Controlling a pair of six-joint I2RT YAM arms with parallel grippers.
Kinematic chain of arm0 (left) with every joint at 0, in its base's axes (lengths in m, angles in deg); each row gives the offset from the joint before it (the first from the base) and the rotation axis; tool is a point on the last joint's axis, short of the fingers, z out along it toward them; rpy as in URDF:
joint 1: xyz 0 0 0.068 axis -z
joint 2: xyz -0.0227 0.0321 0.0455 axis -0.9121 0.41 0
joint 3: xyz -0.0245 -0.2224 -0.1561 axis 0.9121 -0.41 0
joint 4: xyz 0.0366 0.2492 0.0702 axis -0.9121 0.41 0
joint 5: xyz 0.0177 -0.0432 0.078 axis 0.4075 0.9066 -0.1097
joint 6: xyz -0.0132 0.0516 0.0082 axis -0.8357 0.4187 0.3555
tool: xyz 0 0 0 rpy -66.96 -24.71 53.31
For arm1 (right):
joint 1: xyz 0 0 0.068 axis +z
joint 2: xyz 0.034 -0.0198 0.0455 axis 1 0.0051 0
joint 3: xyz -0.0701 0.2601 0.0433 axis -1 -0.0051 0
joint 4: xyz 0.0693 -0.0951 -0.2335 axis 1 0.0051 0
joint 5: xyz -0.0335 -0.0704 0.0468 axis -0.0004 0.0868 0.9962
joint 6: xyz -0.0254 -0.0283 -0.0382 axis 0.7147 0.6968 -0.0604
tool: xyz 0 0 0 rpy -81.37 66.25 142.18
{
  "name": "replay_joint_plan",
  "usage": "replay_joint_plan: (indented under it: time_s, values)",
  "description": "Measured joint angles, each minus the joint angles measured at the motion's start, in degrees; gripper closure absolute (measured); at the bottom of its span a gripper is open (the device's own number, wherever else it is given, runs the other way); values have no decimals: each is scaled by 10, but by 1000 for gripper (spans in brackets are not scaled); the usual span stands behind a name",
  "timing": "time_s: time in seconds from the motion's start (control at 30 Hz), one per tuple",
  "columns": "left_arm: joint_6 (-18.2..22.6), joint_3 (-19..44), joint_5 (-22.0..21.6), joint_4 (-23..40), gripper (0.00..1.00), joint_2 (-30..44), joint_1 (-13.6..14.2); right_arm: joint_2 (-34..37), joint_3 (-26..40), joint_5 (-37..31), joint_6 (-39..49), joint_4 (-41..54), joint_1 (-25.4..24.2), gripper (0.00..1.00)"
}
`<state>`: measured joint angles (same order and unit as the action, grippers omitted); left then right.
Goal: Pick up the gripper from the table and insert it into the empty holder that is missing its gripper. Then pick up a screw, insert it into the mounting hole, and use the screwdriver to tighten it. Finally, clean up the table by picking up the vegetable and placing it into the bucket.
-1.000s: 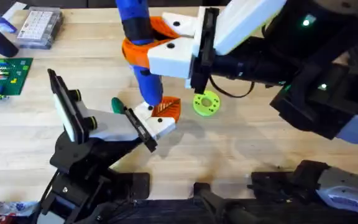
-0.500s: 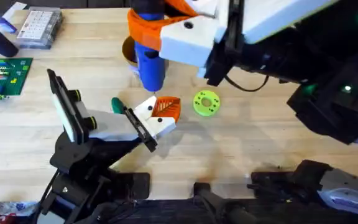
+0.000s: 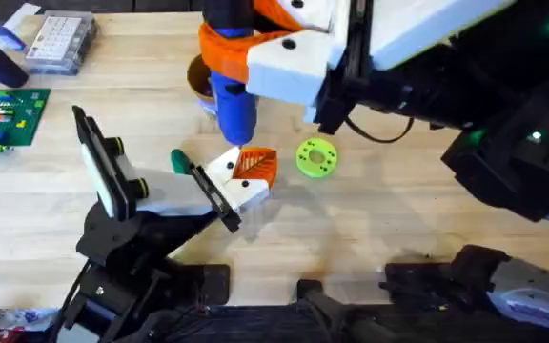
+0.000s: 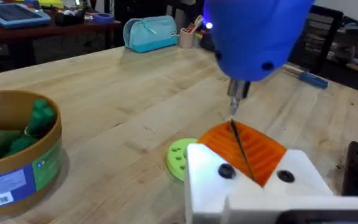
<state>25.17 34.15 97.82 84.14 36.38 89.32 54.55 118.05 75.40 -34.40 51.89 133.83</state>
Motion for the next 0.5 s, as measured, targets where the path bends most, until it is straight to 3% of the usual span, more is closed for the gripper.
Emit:
replay_joint_plan:
  time_s: [0.5]
  values:
    - [0,0,0,0,982,0,0,0,0,0,0,-1,12,935]
